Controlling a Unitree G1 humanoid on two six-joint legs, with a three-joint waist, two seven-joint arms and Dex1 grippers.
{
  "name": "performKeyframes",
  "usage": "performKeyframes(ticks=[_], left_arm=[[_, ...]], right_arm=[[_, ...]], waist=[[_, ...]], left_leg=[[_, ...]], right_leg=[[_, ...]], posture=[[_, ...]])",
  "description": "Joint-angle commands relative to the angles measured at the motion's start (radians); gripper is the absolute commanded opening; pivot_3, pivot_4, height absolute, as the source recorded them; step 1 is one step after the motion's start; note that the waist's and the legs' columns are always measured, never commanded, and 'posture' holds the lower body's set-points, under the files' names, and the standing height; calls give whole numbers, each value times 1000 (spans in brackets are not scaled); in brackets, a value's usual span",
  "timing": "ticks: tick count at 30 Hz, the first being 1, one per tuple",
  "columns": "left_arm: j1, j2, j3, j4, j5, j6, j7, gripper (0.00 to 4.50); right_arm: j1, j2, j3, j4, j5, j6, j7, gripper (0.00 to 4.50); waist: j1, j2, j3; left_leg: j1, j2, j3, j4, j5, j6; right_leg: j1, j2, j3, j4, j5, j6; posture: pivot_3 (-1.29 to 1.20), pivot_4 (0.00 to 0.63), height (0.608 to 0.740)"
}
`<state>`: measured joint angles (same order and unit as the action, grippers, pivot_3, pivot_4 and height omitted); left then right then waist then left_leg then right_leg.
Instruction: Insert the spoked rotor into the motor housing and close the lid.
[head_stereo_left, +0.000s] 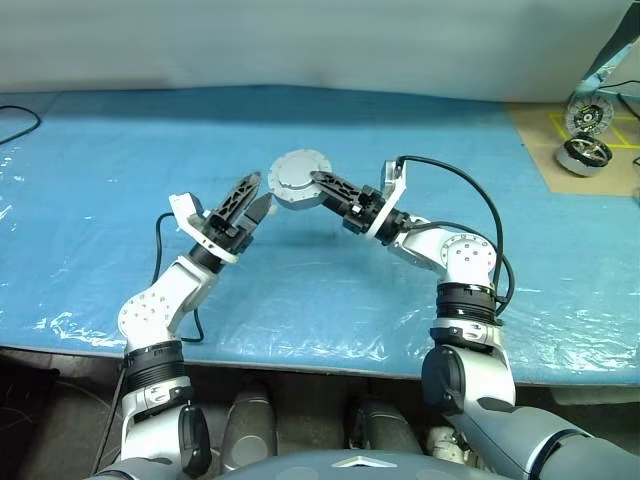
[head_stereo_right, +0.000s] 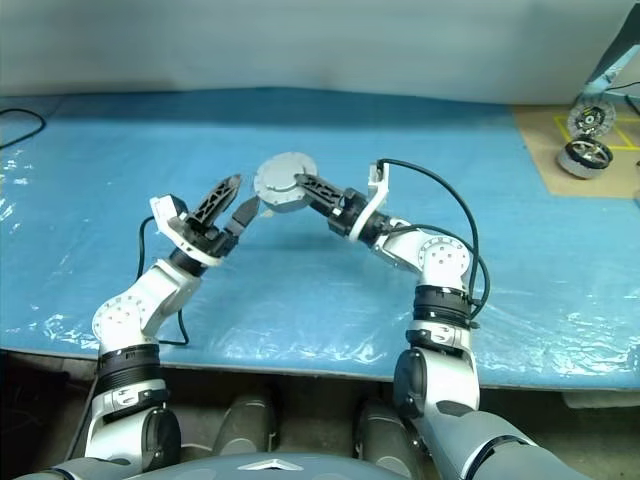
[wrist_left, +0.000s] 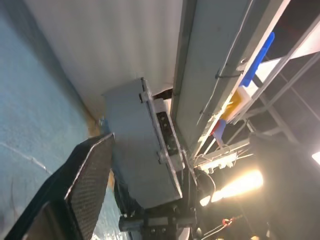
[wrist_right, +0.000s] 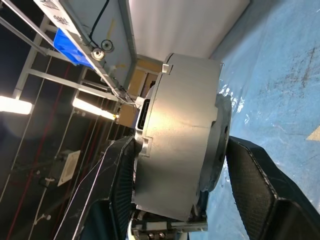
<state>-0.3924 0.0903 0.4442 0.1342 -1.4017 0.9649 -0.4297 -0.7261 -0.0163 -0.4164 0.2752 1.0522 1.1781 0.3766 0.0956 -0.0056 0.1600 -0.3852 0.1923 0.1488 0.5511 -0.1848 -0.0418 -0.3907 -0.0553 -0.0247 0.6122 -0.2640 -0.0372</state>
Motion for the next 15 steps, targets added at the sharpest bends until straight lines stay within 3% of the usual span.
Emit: performKeyframes(ticks=[1, 15], left_arm=[[-43, -25, -6, 34, -28, -10, 6, 4467], [-145, -87, -49, 134, 48, -53, -33, 4467]], right_arm=[[-28, 3, 8, -74, 66, 6, 24, 2412], [-16, -7, 27, -80, 67, 7, 11, 2412]], waist=[[0, 0, 0], [1, 0, 0]], left_leg=[[0, 0, 0, 0, 0, 0], [-1, 0, -1, 7, 0, 0]], right_leg=[[0, 0, 0, 0, 0, 0], [0, 0, 0, 5, 0, 1]], posture=[[0, 150, 740], [0, 150, 740]])
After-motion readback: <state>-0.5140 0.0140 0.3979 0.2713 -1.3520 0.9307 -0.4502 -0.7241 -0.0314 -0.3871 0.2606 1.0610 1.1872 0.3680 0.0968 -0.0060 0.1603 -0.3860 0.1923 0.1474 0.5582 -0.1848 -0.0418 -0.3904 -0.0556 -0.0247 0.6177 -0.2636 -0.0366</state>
